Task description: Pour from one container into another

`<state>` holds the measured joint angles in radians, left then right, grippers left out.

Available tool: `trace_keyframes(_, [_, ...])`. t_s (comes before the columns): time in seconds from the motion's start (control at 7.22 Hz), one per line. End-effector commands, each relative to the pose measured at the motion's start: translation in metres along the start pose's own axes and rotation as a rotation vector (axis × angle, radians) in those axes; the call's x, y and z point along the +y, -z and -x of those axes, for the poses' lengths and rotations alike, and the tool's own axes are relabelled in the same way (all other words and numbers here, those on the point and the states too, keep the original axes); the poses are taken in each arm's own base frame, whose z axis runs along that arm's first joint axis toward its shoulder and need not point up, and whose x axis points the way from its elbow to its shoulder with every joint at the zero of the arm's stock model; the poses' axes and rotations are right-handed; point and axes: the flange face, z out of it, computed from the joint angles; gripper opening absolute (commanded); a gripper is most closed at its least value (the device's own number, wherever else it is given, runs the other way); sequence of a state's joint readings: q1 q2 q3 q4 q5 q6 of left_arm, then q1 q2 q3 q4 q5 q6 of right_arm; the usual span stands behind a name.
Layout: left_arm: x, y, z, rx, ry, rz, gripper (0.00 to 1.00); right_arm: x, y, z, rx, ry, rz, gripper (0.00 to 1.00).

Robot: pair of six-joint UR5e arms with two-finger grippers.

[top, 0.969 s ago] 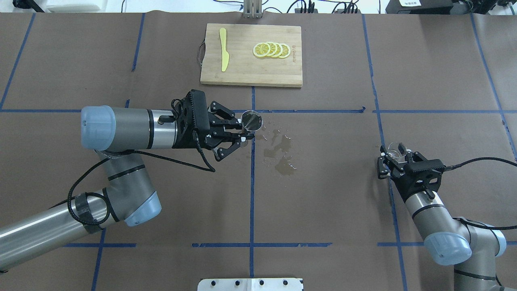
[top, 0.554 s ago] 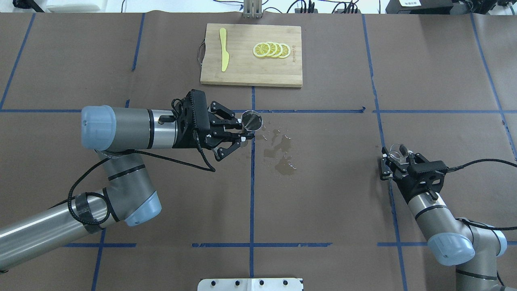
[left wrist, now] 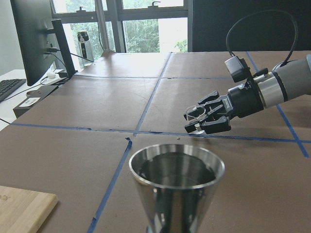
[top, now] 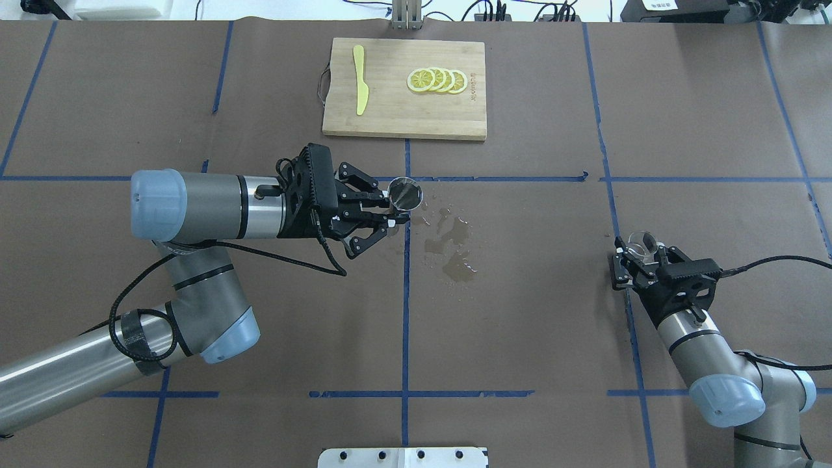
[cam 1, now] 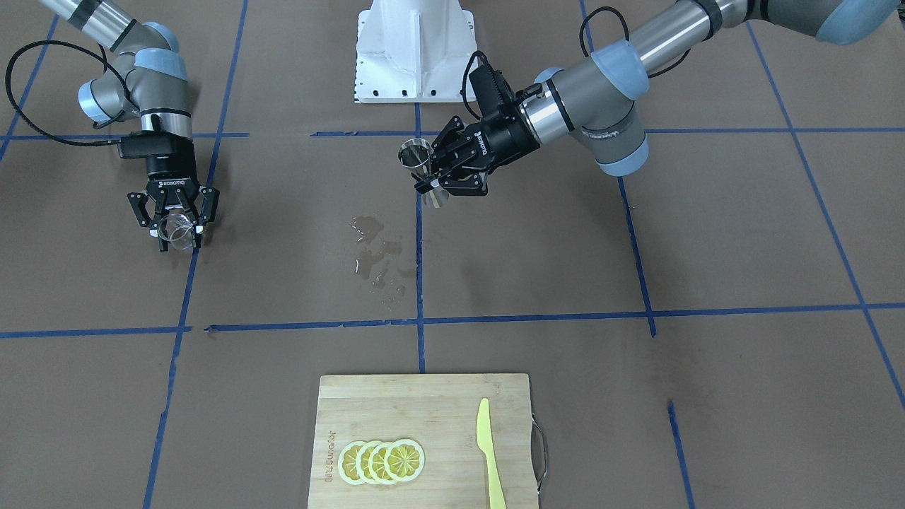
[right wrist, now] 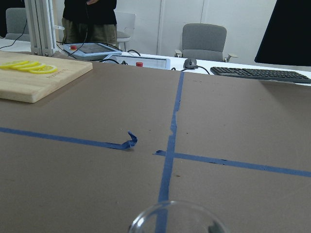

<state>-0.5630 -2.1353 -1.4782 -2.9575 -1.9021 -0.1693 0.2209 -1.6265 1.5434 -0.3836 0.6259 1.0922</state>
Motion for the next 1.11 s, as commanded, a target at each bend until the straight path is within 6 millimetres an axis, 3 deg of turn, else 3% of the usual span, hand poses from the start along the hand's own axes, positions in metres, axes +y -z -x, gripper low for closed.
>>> trace_keyframes(0.0, [0.0,0.0,0.0,0.0,0.001,0.001,0.0,0.0,0.0,-0.001,0.001,0.001,0.0,0.59])
trace_keyframes(0.28, [0.0,0.0,0.0,0.0,0.0,0.001,0.0,0.0,0.001,0.001,-0.001,-0.003,-0.001,0.99])
trace_keyframes(0.69, [0.001,0.0,0.0,0.0,0.0,0.002,0.0,-0.003,0.002,0.003,-0.006,-0.01,-0.003,1.0])
trace_keyframes(0.97, [0.001,0.0,0.0,-0.001,0.001,0.004,0.0,-0.032,0.012,0.02,-0.039,-0.027,-0.03,1.0])
